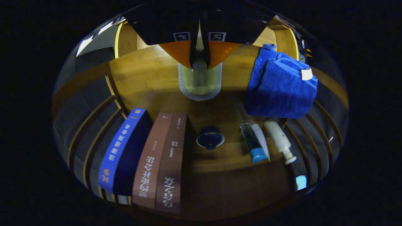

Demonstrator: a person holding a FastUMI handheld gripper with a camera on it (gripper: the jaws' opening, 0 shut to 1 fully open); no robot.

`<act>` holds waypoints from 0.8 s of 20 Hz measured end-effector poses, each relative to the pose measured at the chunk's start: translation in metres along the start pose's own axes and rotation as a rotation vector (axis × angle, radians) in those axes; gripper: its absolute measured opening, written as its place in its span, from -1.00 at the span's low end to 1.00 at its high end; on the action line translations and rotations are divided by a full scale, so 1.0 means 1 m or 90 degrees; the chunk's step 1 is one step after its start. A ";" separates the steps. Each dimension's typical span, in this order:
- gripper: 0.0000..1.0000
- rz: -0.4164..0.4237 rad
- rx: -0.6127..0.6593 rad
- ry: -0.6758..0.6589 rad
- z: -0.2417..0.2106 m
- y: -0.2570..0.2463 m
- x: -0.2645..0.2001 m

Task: Pull open the drawer, take out the items inside it, and place them on the countertop above the cabinet.

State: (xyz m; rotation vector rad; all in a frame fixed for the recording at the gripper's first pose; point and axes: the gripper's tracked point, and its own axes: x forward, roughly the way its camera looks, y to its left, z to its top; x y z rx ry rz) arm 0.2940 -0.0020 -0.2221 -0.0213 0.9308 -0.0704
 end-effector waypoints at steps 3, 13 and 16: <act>-0.78 0.010 0.010 -0.005 0.014 0.004 0.006; 1.00 0.032 0.036 -0.036 0.018 0.004 0.013; 0.99 0.037 0.036 -0.075 0.020 0.006 -0.001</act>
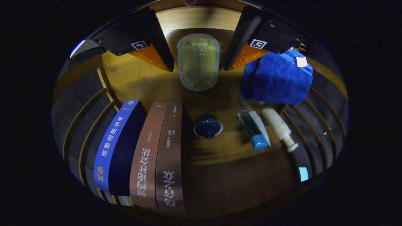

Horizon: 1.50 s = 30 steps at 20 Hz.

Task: Pull open the drawer, take out the items inside it, and place them on the countertop above the cabinet.

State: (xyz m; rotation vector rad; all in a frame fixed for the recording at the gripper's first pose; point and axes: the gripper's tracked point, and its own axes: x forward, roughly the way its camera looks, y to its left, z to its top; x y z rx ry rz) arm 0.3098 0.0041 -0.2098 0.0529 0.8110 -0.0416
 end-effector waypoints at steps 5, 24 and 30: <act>1.00 0.010 -0.010 -0.142 0.015 0.007 -0.044; 0.99 0.004 -0.011 -0.526 -0.120 -0.003 -0.245; 0.98 0.007 -0.050 -0.500 -0.213 0.015 -0.210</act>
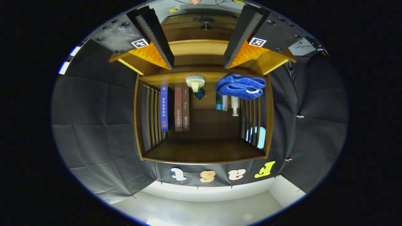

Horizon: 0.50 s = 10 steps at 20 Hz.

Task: Pull open the drawer, take out the items inside it, and place them on the countertop above the cabinet.

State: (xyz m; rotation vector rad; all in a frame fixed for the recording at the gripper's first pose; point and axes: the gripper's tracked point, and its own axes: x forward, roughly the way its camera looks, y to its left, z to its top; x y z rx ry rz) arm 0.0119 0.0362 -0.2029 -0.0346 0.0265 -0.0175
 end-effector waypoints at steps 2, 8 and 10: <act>0.99 0.016 -0.006 0.016 -0.033 0.010 -0.004; 0.99 0.025 -0.024 0.056 -0.101 0.021 0.002; 0.98 0.019 -0.011 0.063 -0.111 0.017 0.005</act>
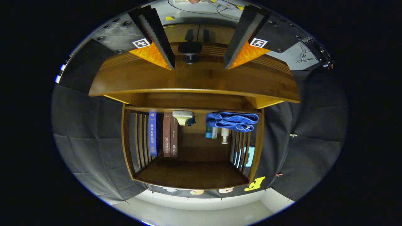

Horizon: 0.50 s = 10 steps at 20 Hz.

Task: Pull open the drawer, take out the items inside it, and place them on the countertop above the cabinet.

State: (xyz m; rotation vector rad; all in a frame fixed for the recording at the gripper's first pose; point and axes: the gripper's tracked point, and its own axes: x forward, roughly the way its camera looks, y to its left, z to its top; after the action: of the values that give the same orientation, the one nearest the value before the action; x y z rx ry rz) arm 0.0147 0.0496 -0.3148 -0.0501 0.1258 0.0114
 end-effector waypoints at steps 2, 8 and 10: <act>0.97 -0.004 0.017 0.008 -0.008 -0.004 0.006; 0.97 -0.017 0.023 0.022 -0.016 -0.014 0.019; 0.95 -0.018 0.020 0.024 -0.015 -0.012 0.020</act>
State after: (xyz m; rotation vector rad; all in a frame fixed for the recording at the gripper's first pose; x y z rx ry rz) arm 0.0331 0.0366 -0.3313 -0.0212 0.1633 -0.0205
